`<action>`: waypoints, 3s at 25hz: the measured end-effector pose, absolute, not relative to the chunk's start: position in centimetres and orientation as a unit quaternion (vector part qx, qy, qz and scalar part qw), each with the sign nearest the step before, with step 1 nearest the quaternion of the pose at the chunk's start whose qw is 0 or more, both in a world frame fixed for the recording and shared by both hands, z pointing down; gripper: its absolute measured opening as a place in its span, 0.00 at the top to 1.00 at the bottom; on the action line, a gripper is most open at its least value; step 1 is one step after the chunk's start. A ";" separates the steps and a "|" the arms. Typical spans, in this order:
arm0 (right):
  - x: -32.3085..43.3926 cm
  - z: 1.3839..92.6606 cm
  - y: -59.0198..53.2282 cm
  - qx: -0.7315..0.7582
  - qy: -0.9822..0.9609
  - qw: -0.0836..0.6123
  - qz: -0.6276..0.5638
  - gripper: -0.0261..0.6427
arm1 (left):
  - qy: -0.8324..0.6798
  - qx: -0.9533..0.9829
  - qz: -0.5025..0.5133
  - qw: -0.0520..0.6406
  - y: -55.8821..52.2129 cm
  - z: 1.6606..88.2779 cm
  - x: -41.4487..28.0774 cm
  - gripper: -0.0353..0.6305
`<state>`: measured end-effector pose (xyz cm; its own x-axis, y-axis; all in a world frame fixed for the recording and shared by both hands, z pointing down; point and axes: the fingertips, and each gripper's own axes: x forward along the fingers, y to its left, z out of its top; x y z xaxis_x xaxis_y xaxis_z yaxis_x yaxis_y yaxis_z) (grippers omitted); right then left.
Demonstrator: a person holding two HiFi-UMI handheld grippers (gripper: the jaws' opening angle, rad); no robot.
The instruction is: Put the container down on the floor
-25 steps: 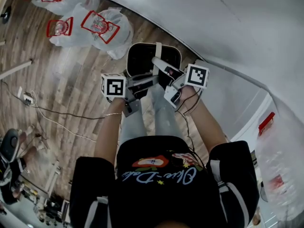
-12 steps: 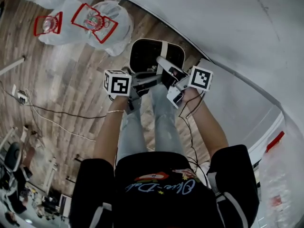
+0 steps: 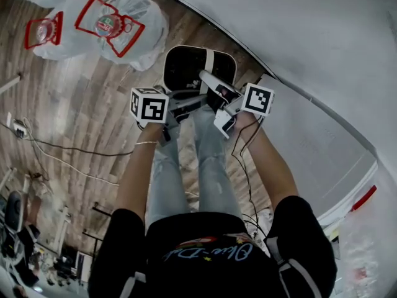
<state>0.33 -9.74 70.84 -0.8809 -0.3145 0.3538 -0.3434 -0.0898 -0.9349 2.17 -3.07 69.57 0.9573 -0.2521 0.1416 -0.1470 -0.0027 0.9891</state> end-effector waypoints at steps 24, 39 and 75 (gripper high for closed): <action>1.4 83.0 -9.1 0.288 -0.646 0.031 0.706 0.86 | -0.169 0.705 0.007 0.689 -2.4 82.1 3.3 0.87; 2.6 88.0 -5.7 0.307 -0.628 0.096 0.709 0.86 | -0.190 0.656 0.000 0.731 0.7 86.8 4.7 0.86; -1.3 90.3 -2.1 0.312 -0.632 0.227 0.672 0.74 | -0.221 0.644 0.106 0.725 5.5 90.5 -2.0 0.67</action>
